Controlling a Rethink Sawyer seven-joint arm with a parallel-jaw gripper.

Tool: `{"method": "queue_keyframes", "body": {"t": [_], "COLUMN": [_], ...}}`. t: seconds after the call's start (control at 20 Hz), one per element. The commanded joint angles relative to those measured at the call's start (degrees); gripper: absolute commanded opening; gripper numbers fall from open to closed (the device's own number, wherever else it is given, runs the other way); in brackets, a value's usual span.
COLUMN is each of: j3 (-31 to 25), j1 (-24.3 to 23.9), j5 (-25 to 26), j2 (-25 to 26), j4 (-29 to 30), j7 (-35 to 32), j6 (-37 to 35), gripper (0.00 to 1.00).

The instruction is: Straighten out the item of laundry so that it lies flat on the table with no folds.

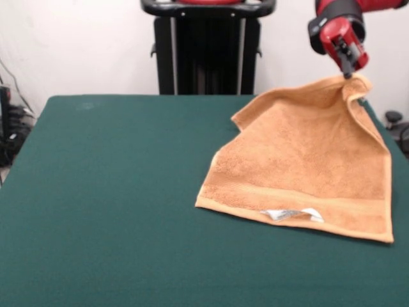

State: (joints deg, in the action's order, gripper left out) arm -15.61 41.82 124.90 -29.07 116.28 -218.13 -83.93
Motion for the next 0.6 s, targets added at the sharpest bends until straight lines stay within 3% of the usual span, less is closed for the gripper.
{"method": "queue_keyframes", "body": {"t": [0.05,0.6], "j3": [-5.1,-6.0], "j1": [1.7,2.9], "j5": [3.6,3.5], "j2": [3.6,6.8], "j4": [-3.2,-5.9], "j7": [-20.0,-19.6], "j6": [-6.2,-8.7], "gripper": [0.00,0.00]}}
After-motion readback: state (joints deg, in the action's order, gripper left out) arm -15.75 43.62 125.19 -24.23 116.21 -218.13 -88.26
